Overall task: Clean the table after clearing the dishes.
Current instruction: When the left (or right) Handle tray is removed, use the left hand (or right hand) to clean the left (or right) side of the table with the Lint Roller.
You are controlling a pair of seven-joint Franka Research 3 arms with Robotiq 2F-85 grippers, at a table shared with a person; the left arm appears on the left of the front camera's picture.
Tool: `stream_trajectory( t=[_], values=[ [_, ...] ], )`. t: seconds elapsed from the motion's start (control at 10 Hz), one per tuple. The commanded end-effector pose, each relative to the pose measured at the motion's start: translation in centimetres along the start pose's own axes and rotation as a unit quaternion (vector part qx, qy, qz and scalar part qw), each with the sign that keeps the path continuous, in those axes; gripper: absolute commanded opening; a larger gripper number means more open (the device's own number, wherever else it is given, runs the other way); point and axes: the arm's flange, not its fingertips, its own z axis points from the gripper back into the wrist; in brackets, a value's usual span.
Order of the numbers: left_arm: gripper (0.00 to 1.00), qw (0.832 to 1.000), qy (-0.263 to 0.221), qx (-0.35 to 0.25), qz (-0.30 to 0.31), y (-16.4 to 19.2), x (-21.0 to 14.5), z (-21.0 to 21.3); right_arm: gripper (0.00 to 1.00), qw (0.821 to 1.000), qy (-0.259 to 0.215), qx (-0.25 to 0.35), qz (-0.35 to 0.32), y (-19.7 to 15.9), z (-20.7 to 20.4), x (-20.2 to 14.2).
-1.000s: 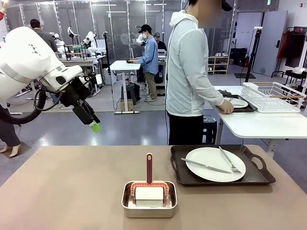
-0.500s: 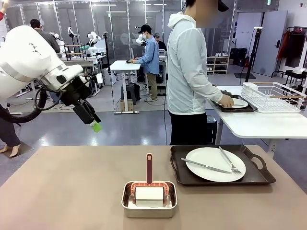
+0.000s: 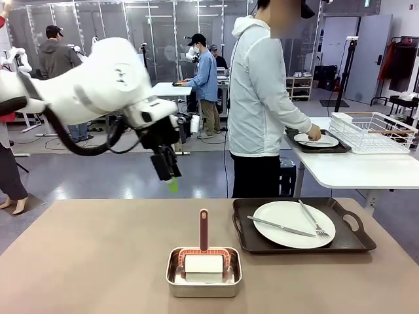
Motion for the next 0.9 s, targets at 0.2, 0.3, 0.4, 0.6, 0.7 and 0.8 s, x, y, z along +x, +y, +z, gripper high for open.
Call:
stream_trajectory(
  t=[0.2, 0.3, 0.4, 0.6, 0.7, 0.8],
  values=[
    [1.0, 0.993, 0.11, -0.041, 0.009, 2.0, 5.4, -3.0, 1.0, 1.0, 0.0, 0.003, 0.003, 0.3, 0.2, -0.1],
    [1.0, 0.991, 0.125, -0.054, 0.017, 1.9, 5.7, -4.2, 1.0, 1.0, 0.0, 0.003, 0.003, 0.3, 0.2, -0.1],
    [1.0, 0.992, 0.105, -0.07, 0.026, 1.8, 5.5, -5.4, 1.0, 1.0, 0.0, 0.003, 0.003, 0.3, 0.2, -0.1],
    [1.0, 0.993, 0.095, -0.066, 0.014, 1.8, 4.9, -7.2, 1.0, 1.0, 0.0, 0.003, 0.003, 0.3, 0.2, -0.1],
    [1.0, 0.993, 0.098, -0.069, 0.021, 1.6, 4.8, -8.2, 1.0, 1.0, 0.0, 0.003, 0.003, 0.3, 0.2, -0.1],
    [1.0, 0.992, 0.1, -0.071, 0.022, 1.8, 4.7, -9.5, 1.0, 1.0, 0.0, 0.003, 0.003, 0.3, 0.2, -0.1]
  ],
)
